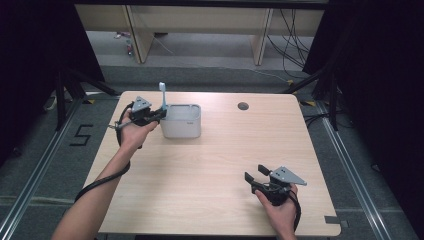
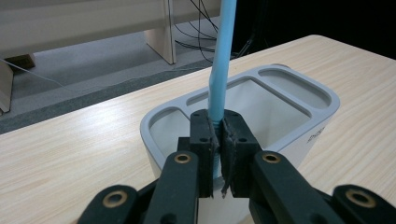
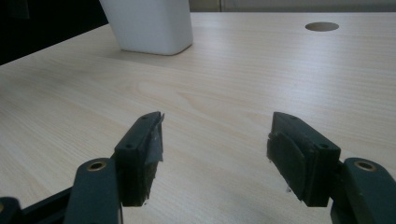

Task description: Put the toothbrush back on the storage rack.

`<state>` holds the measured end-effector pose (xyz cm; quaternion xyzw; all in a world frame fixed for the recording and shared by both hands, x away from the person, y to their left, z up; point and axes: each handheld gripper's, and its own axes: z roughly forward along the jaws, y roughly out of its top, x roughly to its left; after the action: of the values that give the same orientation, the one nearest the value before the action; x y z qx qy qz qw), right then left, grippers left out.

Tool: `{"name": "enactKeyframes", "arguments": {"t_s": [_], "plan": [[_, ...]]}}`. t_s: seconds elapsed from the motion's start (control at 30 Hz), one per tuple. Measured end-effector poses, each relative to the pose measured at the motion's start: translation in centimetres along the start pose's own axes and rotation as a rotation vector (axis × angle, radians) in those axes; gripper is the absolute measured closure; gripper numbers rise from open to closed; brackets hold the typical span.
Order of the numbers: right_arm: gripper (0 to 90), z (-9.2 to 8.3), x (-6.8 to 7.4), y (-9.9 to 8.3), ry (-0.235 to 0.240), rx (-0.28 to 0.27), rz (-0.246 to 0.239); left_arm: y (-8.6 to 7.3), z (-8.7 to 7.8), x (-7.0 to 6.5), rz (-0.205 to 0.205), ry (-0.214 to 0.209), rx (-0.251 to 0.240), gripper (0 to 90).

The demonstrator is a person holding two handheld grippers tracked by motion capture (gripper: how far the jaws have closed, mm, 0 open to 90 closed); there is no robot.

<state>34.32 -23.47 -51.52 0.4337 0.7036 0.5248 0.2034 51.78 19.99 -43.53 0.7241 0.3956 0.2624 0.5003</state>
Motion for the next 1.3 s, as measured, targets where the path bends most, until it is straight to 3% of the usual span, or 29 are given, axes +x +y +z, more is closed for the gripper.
{"name": "enactKeyframes", "arguments": {"t_s": [0.37,0.57,0.83,0.93,1.13,1.3], "plan": [[35.9,0.0,0.0,0.0,0.000,0.000,-0.001,-0.1,0.0,0.0,0.001,0.001,0.021,83.1],[35.8,0.0,-0.1,0.0,-0.006,-0.005,-0.016,0.0,-0.1,-0.1,0.008,0.006,0.007,81.4],[35.8,0.0,-0.1,0.0,-0.006,-0.007,-0.018,0.1,-1.2,-0.5,-0.008,0.012,-0.026,69.7],[35.7,0.0,0.0,0.0,-0.001,-0.002,0.002,0.0,-1.9,-0.6,-0.007,0.021,-0.045,62.2],[35.7,-0.1,-0.1,0.0,-0.009,-0.009,-0.024,-0.6,-3.6,-0.8,-0.013,0.048,-0.062,47.2],[35.7,0.0,-0.1,0.0,-0.025,-0.011,-0.035,-1.3,-5.2,-1.3,-0.028,0.066,-0.078,40.2]]}}
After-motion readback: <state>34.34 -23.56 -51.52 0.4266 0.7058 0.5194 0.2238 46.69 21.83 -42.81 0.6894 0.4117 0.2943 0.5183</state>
